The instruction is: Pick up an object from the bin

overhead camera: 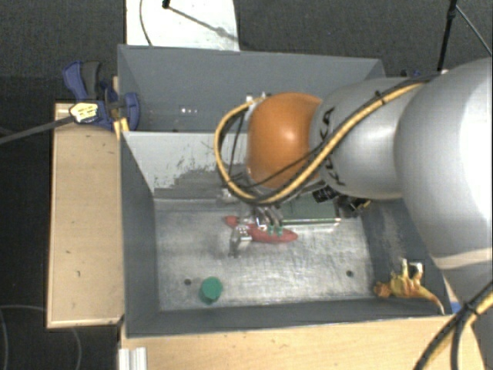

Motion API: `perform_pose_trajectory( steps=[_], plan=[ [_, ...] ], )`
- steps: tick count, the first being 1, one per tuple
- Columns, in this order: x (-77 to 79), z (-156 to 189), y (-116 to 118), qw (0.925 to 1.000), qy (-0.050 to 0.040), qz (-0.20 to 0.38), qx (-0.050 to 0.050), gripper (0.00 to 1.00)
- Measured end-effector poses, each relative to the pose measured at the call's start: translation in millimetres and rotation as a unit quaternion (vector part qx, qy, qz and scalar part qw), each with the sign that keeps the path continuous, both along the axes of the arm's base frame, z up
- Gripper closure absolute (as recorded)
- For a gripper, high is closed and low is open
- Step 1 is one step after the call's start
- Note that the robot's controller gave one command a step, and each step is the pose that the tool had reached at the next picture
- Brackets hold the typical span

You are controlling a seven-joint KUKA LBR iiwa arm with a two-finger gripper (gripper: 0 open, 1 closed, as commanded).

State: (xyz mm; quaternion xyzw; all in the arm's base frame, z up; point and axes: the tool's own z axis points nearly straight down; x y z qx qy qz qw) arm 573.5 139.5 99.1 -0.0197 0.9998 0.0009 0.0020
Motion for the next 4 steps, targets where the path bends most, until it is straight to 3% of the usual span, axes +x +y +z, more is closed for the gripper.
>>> perform_pose_trajectory(
  steps=[1, 2, 3, 4],
  plan=[
    [2.4, -15, -12, 1.0, 0.0023, 0.003, -0.001, 0.0],
    [-15.4, -22, -49, 0.9992, 0.0012, -0.041, 0.0, 0.0],
    [-21.4, -23, -96, 0.9998, -0.0009, -0.018, -0.001, 1.0],
    [-19.9, -23, -92, 0.9997, -0.0019, -0.023, -0.001, 1.0]
  ],
)
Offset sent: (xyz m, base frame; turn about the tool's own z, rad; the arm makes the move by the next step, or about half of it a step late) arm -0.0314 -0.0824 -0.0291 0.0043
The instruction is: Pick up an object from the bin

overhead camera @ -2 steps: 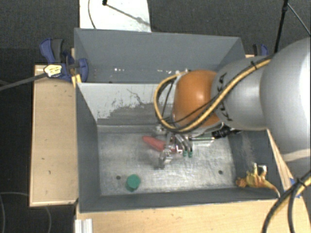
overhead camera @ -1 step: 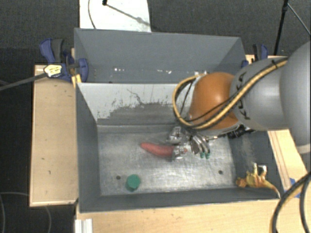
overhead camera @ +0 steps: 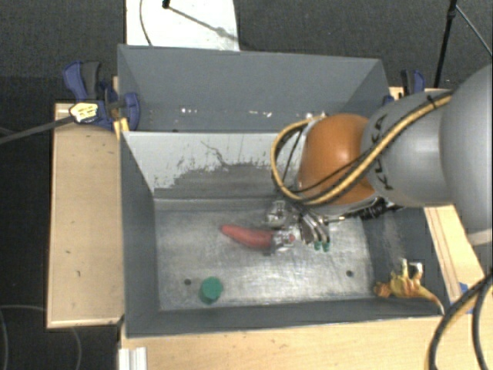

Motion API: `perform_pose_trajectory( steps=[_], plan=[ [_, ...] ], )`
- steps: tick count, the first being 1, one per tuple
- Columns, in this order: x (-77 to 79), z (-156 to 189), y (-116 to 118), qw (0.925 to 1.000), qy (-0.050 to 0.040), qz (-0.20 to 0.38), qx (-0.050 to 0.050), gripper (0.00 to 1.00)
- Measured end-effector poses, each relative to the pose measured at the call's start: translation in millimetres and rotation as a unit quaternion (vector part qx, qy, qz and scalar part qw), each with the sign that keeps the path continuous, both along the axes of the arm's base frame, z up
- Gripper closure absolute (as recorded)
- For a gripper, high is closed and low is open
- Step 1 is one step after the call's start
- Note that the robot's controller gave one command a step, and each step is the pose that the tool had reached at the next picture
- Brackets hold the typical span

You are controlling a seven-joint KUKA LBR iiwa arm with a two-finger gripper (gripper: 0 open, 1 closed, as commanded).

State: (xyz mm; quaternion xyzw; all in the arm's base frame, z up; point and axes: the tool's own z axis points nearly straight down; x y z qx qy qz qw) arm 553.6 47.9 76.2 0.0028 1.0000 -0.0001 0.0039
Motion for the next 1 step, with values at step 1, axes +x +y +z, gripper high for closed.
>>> perform_pose_trajectory(
  steps=[1],
  plan=[
    [-36.5, 193.1, 1.6, 0.9998, 0.004, 0.021, 0.0, 1.0]
  ],
)
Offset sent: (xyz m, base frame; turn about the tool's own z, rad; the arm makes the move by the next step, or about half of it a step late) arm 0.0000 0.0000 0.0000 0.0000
